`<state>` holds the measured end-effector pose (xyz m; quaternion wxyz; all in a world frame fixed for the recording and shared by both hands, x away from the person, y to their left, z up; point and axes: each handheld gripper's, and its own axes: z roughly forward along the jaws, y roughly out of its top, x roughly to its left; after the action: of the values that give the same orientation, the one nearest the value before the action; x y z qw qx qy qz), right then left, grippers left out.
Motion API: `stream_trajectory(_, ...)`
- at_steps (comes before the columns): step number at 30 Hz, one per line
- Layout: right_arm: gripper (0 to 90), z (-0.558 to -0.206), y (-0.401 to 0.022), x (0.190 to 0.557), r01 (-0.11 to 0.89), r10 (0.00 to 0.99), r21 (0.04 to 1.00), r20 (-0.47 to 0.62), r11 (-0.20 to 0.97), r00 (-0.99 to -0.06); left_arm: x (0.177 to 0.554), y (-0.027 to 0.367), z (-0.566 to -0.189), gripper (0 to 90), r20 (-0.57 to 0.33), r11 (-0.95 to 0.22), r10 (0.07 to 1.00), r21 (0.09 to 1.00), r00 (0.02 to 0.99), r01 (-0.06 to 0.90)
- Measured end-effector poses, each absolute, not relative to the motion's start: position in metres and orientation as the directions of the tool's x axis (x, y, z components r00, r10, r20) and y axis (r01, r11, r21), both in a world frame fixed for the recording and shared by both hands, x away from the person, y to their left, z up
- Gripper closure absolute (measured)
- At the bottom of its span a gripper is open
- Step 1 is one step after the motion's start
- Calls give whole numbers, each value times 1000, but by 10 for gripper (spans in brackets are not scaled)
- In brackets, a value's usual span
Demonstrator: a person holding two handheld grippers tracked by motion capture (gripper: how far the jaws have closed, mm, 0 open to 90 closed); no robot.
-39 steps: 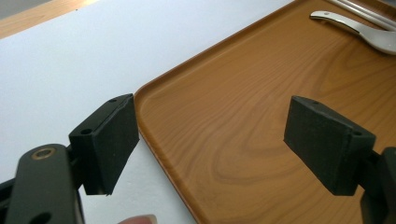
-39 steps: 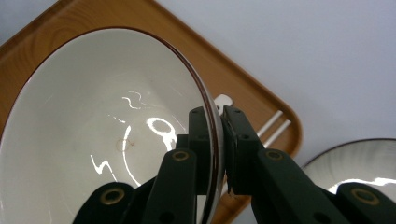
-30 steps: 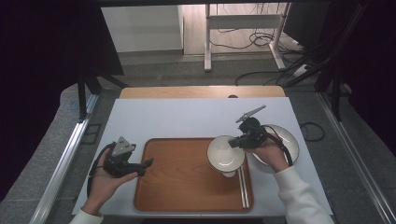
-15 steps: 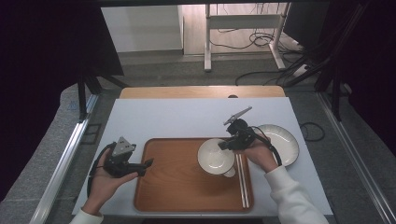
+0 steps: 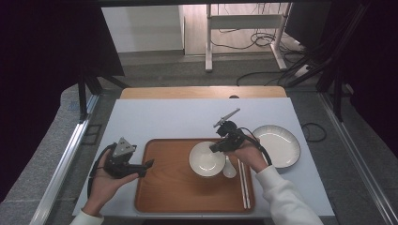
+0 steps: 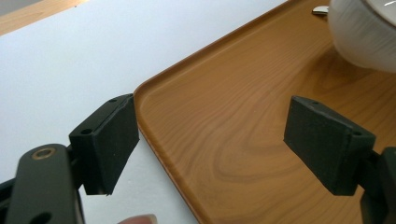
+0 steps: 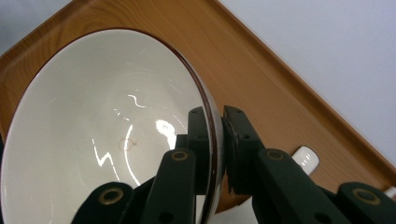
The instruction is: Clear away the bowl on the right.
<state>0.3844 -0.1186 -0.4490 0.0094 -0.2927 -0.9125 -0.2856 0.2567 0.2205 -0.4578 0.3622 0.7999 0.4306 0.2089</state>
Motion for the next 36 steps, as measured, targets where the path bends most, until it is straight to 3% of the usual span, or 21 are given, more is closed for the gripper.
stream_trajectory(36, 808, -486, -117, 406, 619, 561, 442, 270, 650, -782, 255, 221, -458, 178, 23, -367, 840, 759, 541, 538)
